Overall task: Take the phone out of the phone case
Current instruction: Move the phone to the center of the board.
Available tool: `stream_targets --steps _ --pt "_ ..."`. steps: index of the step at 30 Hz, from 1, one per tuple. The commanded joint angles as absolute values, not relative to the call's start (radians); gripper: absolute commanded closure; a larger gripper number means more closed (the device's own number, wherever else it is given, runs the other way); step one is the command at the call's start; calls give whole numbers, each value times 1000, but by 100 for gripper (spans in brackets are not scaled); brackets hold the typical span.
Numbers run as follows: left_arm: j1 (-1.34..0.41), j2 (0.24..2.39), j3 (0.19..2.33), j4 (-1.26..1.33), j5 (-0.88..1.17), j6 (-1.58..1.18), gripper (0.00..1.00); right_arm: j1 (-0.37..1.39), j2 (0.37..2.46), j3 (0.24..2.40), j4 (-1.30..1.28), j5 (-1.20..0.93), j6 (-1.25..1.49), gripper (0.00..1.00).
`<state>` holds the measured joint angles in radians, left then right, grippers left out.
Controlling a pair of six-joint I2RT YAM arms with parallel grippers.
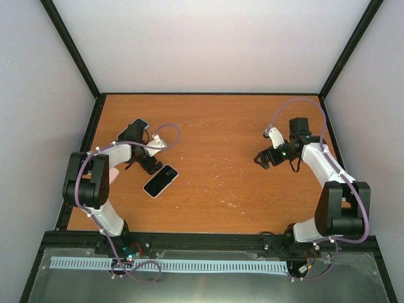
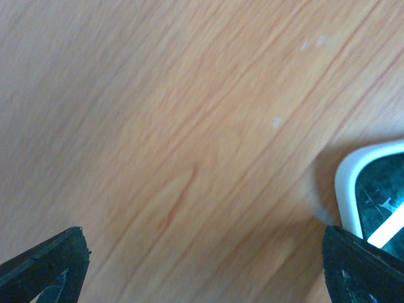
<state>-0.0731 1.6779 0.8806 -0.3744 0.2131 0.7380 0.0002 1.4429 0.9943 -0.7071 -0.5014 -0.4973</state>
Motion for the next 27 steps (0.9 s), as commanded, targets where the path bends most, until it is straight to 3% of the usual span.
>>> stream_targets --steps 1,12,17,21,27 --pt "-173 1758 933 -378 208 691 0 -6 1445 1020 -706 -502 -497 0" --pt "-399 1837 1087 -437 290 602 0 -6 1445 1023 -706 -510 -494 0" --pt "-350 1731 1089 -552 422 621 0 -6 1422 1031 -708 -548 -477 0" --pt "-251 1626 1043 -706 564 808 0 -6 1431 1051 -709 -597 -454 0" --pt "-193 1541 962 -810 556 1105 0 -6 1456 1056 -699 -635 -435 0"
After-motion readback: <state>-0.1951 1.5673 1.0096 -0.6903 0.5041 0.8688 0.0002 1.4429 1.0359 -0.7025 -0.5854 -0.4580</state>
